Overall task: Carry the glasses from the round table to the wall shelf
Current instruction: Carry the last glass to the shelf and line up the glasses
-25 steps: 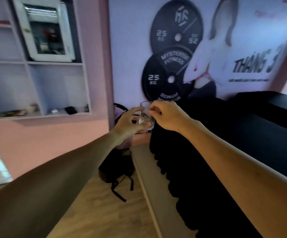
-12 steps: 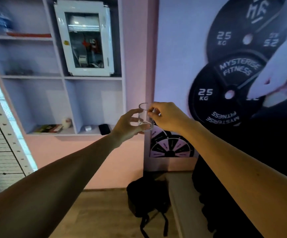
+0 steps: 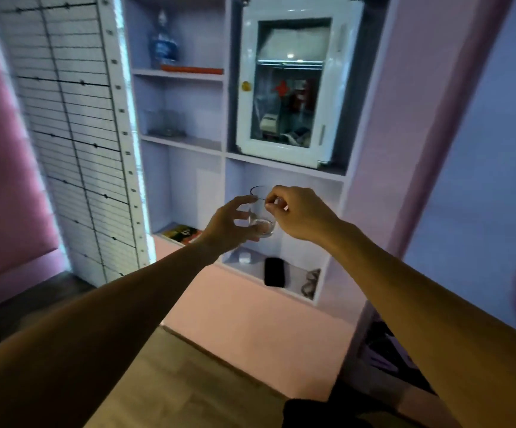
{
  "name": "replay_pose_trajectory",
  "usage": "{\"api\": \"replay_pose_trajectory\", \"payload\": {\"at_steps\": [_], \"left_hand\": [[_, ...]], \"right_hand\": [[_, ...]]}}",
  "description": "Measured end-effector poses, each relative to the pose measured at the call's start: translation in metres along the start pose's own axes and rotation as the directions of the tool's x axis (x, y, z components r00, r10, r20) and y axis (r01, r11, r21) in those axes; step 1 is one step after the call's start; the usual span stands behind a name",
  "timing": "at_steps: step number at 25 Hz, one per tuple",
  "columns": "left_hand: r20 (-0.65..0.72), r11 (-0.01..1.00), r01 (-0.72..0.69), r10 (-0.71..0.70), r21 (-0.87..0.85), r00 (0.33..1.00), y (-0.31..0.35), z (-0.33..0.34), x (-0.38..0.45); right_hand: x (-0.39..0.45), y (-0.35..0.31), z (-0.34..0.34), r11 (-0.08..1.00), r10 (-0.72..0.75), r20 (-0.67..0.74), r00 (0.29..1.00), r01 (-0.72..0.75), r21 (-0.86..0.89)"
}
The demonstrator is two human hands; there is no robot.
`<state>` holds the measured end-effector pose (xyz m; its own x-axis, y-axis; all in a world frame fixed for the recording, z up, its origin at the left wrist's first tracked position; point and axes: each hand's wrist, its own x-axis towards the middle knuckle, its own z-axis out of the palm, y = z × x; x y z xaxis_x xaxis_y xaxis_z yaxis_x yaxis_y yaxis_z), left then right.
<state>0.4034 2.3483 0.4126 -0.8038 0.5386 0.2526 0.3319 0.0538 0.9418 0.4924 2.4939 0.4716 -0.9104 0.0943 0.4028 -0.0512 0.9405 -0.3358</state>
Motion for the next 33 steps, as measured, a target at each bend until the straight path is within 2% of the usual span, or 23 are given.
{"api": "replay_pose_trajectory", "payload": {"at_steps": [5,9,14,21,25,33], "left_hand": [[-0.194,0.999,0.004,0.007,0.053,0.981,-0.046,-0.101,0.065],[-0.235,0.997,-0.007,0.026,0.082,0.972,-0.056,-0.181,0.123],[-0.280,0.994,-0.029,0.058,0.107,0.958,-0.061,-0.259,0.206],[-0.355,0.965,-0.085,0.172,0.247,0.919,-0.094,-0.307,0.326],[-0.402,0.923,-0.025,0.192,0.384,0.896,-0.106,-0.321,0.386],[-0.346,0.850,-0.030,0.246,0.526,0.906,-0.125,-0.335,0.450]], "right_hand": [[0.124,-0.029,0.072,0.985,-0.150,0.044,0.988,0.146,0.091],[0.221,-0.062,0.105,0.966,-0.231,0.025,0.973,0.226,0.128],[0.332,-0.083,0.139,0.950,-0.269,-0.083,0.959,0.279,0.138],[0.456,-0.068,0.178,0.945,-0.260,-0.180,0.949,0.288,0.154],[0.508,-0.052,0.192,0.960,-0.189,-0.223,0.956,0.227,0.163],[0.566,-0.032,0.213,0.988,-0.063,-0.209,0.976,0.090,0.126]]}}
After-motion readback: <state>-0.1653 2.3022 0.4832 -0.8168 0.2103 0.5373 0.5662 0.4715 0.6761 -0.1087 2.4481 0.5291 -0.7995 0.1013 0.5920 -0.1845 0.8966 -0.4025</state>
